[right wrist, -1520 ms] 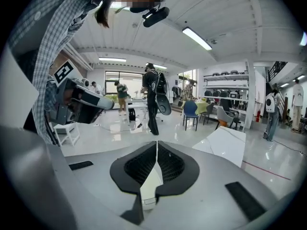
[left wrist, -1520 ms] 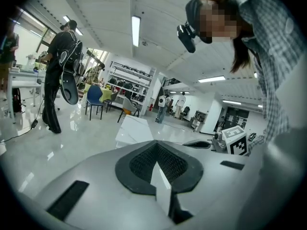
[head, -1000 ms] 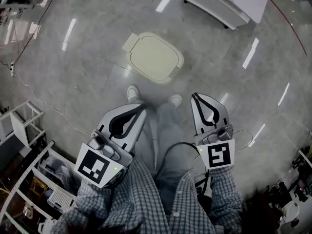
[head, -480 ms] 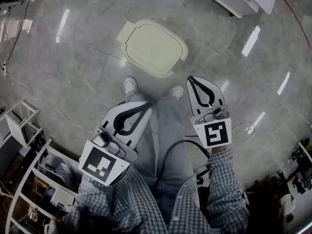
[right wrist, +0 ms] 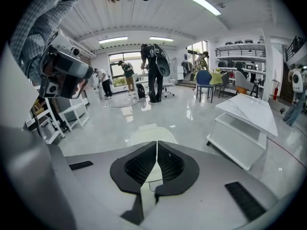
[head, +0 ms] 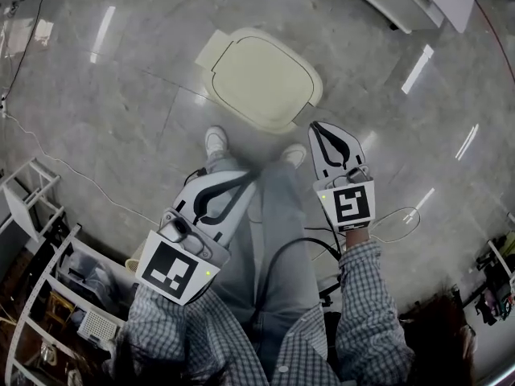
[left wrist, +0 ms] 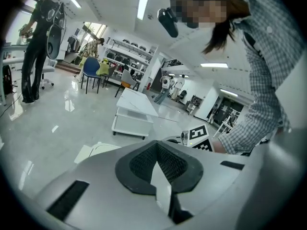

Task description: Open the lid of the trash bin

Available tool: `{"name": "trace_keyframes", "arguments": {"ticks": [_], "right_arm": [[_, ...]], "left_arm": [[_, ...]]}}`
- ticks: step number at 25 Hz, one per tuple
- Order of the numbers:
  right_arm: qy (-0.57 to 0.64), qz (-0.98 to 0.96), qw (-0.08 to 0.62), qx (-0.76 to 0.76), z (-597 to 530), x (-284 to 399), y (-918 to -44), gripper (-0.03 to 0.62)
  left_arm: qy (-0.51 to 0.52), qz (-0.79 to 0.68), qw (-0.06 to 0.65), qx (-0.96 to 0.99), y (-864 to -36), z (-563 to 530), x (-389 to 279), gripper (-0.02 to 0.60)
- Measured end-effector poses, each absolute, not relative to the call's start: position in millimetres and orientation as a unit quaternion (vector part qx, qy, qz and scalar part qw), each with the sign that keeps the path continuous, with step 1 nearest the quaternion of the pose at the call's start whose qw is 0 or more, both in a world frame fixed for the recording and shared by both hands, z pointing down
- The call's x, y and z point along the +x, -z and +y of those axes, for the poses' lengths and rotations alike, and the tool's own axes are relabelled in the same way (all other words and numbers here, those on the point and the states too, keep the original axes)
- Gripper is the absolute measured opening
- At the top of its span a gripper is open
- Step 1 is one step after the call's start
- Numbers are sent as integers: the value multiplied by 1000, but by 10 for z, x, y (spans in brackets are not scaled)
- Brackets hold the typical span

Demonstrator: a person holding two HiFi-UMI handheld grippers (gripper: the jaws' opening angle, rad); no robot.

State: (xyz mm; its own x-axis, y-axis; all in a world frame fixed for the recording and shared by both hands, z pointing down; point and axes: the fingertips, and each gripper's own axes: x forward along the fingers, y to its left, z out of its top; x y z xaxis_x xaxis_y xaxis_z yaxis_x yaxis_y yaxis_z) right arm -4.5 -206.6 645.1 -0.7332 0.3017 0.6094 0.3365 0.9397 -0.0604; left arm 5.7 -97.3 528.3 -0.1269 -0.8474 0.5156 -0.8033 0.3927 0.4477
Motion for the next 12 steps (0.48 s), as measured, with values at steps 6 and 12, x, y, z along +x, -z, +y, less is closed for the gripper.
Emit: {"name": "trace_keyframes", "arguments": {"ticks": [6, 12], "right_arm": [[56, -910, 367, -183, -2018, -2, -6968, 23], [50, -892, 422, -155, -2080, 120, -7424, 23]], "left_arm": [[10, -752, 372, 545, -5441, -844, 55, 5], [13, -753, 380, 537, -5544, -737, 77, 5]]}}
